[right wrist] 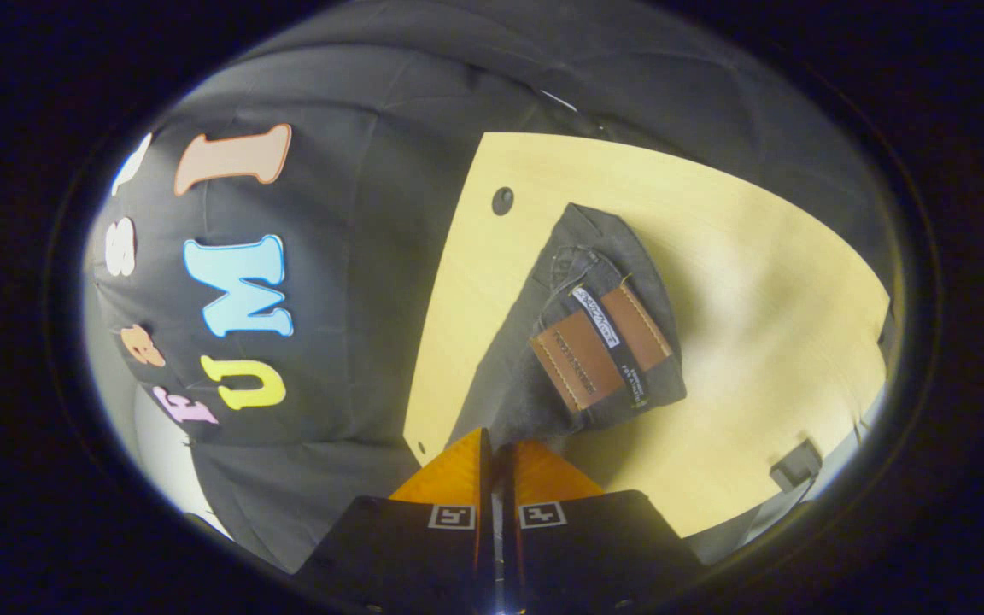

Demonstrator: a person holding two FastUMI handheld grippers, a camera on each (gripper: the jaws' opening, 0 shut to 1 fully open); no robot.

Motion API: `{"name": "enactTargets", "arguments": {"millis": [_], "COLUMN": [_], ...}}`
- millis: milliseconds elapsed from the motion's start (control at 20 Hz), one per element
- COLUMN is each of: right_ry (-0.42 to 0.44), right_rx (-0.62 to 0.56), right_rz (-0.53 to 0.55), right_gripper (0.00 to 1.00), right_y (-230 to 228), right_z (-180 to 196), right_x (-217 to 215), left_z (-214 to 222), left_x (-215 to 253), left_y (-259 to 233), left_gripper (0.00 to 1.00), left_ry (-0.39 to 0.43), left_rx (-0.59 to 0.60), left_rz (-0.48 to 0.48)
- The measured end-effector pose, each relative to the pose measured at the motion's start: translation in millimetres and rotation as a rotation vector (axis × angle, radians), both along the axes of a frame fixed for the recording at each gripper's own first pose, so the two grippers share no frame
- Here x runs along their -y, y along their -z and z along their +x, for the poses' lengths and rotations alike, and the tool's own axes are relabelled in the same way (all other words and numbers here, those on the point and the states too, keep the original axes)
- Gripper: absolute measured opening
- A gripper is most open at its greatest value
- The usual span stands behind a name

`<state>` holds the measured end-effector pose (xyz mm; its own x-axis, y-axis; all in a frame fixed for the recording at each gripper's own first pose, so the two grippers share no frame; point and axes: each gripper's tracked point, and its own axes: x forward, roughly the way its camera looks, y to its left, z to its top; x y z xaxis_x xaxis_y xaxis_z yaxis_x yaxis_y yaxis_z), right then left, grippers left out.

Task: Grasp the waist and the cuffs of the jeans and fold them to make the two legs overlap; first hold the waist and fold one-third of the jeans toward the cuffs, then hold the cuffs and fold the remaining one-third in the same direction to finish folding.

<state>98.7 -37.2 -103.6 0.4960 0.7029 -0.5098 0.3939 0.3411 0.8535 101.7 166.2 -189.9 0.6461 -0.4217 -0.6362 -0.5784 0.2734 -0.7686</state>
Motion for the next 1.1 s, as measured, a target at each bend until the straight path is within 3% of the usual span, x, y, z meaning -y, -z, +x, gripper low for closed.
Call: {"name": "enactTargets", "arguments": {"millis": [50,250,300,500,600,650,700,750,800,900,950,1100], "right_ry": [-0.003,0.009,0.01,-0.009,-0.014,-0.007,0.006,0.019,0.029,0.049,0.057,0.073], "right_rx": [-0.009,-0.074,-0.092,-0.15,-0.144,-0.135,-0.129,-0.124,-0.125,-0.119,-0.108,-0.062], "right_rz": [0.016,0.103,0.121,0.146,0.158,0.169,0.175,0.177,0.171,0.138,0.122,0.104], "right_gripper": [0.03,0.04,0.04,0.04,0.06,0.07,0.08,0.08,0.09,0.1,0.1,0.12], "right_y": [-4,-11,-10,0,4,6,10,18,27,49,58,77], "right_z": [11,56,66,108,130,143,154,164,170,182,187,198], "right_x": [-1,-9,-12,-24,-32,-37,-43,-48,-51,-52,-52,-54], "left_z": [8,50,62,104,126,133,142,152,160,176,182,199], "left_x": [0,6,11,23,26,26,27,29,30,39,42,42], "left_y": [-1,-3,-3,7,14,20,25,30,34,41,48,64], "left_gripper": [0.07,0.12,0.07,0.07,0.11,0.07,0.12,0.07,0.12,0.12,0.07,0.12], "left_ry": [-0.008,-0.051,-0.052,-0.033,-0.029,-0.025,-0.018,-0.016,-0.006,0.014,0.026,0.017], "left_rx": [-0.003,0.0,0.004,0.013,0.021,0.023,0.03,0.035,0.045,0.062,0.066,0.063], "left_rz": [0.004,0.012,0.024,0.12,0.164,0.183,0.196,0.205,0.213,0.219,0.231,0.243]}}
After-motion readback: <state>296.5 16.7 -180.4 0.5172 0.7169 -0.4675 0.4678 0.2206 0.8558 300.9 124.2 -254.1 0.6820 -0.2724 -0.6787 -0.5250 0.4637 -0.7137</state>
